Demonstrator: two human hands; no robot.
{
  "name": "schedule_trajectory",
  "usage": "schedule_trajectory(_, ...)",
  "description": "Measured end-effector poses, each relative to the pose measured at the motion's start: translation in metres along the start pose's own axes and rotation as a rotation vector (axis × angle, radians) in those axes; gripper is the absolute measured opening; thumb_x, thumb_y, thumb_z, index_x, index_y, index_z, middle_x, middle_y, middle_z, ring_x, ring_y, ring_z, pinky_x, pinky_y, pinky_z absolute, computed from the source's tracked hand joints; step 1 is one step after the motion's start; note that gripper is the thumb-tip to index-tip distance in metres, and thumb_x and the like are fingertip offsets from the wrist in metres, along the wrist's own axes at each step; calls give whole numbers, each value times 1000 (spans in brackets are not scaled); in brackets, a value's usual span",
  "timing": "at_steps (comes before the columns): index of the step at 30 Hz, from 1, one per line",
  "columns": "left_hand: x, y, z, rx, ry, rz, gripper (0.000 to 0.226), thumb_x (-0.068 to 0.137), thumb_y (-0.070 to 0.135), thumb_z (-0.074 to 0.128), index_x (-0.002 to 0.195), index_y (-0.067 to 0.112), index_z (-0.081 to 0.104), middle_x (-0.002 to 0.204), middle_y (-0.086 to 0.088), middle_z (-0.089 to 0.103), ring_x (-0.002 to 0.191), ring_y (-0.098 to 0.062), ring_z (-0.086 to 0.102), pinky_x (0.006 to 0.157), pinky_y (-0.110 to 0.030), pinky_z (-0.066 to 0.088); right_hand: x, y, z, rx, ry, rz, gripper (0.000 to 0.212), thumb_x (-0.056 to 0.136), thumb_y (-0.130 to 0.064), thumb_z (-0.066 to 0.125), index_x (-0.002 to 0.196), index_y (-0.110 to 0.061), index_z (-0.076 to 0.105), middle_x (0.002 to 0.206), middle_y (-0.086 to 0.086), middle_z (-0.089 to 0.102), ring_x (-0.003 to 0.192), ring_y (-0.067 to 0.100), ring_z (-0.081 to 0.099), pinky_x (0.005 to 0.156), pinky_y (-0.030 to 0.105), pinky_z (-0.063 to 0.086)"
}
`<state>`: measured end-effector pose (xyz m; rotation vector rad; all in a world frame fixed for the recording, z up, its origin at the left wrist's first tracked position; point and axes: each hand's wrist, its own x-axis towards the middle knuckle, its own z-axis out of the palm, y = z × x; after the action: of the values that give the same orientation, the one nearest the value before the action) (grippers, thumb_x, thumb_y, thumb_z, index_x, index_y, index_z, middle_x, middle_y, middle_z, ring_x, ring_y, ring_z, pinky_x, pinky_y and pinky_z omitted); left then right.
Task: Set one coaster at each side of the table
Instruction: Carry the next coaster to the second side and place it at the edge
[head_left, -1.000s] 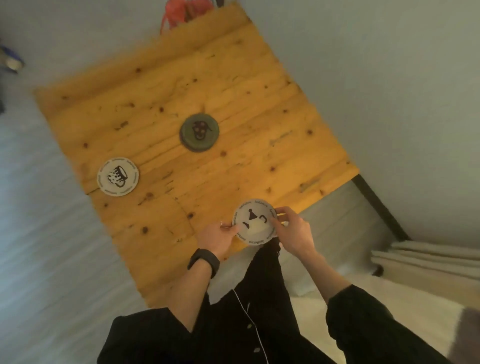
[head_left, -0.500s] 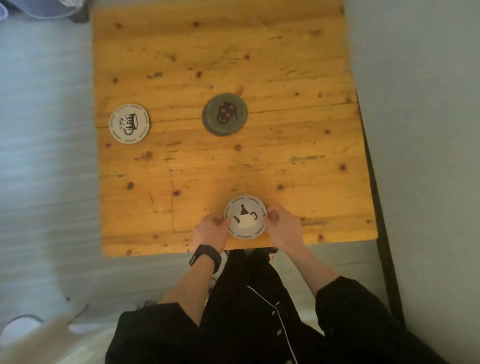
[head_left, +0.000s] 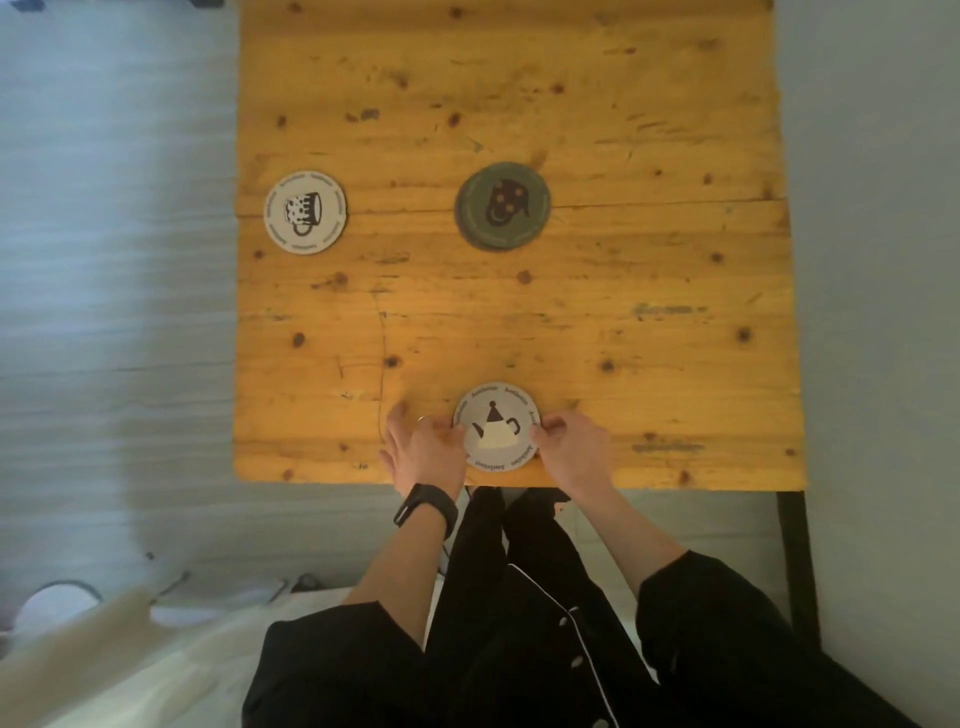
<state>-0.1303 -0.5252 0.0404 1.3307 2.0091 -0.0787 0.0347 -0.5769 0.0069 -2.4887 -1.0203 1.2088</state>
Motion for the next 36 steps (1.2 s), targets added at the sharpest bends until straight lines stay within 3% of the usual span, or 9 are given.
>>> schedule_trajectory(6,3,-1,4,-64,19,40,26,85,47,65,98,26,73,156,3,21,147,-26,14,119,-54,16,3,-4,-5,-14,51,58,9,90,-37,64,93,-28,66,76,-16,59,71,8,56,61,21,38)
schedule_trajectory(13,7,8,3,-74,19,16,21,82,46,69,93,29,75,157,7,21,146,-29,8,118,-58,15,4,-7,-11,-9,25,138,11,82,-37,64,79,-37,54,70,-20,56,64,3,54,49,18,35)
schedule_trajectory(21,9,6,8,-57,54,28,21,80,48,71,90,31,75,155,8,24,144,-29,10,117,-59,14,-1,-9,-7,14,35,153,6,84,-35,62,83,-33,56,73,-15,61,74,14,63,56,27,45)
schedule_trajectory(25,9,7,11,-39,74,41,19,79,49,71,89,33,73,155,7,24,144,-31,11,116,-59,15,-4,-7,-5,29,72,103,8,89,-33,62,89,-27,57,76,-13,61,79,17,66,62,30,51)
schedule_trajectory(27,9,6,12,-19,68,46,20,80,50,69,91,33,72,155,6,24,144,-31,11,116,-59,15,-6,-6,-4,-7,77,46,11,93,-32,61,94,-24,54,82,-7,63,80,19,66,68,38,57)
schedule_trajectory(30,8,8,10,31,69,74,25,83,49,66,102,32,67,154,0,25,144,-34,12,116,-58,16,-12,-5,-5,-123,92,-94,14,97,-29,55,103,-23,43,89,0,59,72,23,63,63,45,57)
schedule_trajectory(34,15,13,5,213,27,271,28,90,37,60,117,31,64,157,-6,24,148,-33,6,117,-61,12,-10,-10,-13,-323,11,-213,11,100,-31,45,110,-27,47,109,6,56,77,29,65,66,46,58)
schedule_trajectory(36,23,17,0,292,-14,351,29,91,36,58,118,28,63,159,-7,20,149,-32,2,118,-60,10,-4,-16,-20,-407,-52,-219,11,99,-33,43,106,-28,51,108,4,59,80,29,63,70,45,57)
